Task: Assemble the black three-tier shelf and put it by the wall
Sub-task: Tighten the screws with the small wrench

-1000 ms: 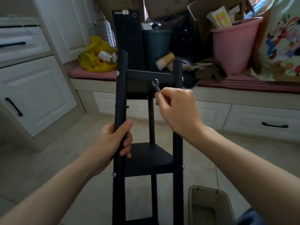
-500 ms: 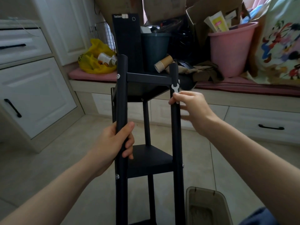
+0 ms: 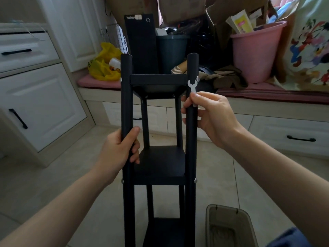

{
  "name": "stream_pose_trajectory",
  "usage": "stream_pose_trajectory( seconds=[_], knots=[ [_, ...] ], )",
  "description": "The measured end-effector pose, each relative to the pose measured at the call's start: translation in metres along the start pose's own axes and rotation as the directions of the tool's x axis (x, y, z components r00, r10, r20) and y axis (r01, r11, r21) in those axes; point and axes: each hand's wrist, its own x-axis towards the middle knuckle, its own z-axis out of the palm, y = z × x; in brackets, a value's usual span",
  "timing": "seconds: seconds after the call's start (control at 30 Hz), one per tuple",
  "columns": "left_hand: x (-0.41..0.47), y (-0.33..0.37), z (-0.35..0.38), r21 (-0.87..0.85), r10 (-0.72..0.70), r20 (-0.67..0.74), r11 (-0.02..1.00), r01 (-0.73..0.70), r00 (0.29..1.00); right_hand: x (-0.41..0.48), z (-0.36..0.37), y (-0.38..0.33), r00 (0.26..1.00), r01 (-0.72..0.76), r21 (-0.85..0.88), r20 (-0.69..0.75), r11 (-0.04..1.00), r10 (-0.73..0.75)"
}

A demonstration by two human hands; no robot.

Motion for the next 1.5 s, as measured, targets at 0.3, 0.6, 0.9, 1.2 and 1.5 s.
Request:
stream_pose_trajectory(
  seconds=[0.3,0.6,0.9,1.2,1.5],
  knots=[
    [0.013,-0.011,-0.002,0.135,0.062,-0.05,0.989,-0.055,0.997,-0.005,0.004,-0.006,0.997,0.079,-0.055,0.03,0.995,-0.077],
    [0.014,-0.019,0.004,0.152,0.102,-0.112,0.985,-0.085,0.988,-0.009,0.007,-0.011,0.988,0.14,-0.096,0.072,0.986,-0.133],
    [0.019,-0.011,-0.011,0.375,0.047,-0.078,0.927,-0.015,0.996,-0.012,0.015,-0.01,0.972,0.21,-0.171,0.141,0.963,-0.187],
    [0.007,0.012,-0.009,0.782,0.484,-0.168,0.596,-0.183,0.859,-0.013,0.032,-0.008,0.95,0.22,-0.165,0.261,0.961,-0.173],
    [-0.017,0.029,0.025,-0.034,0.055,0.132,0.998,-0.051,0.99,-0.005,0.038,-0.003,0.944,0.245,-0.302,0.292,0.921,-0.155]
  ],
)
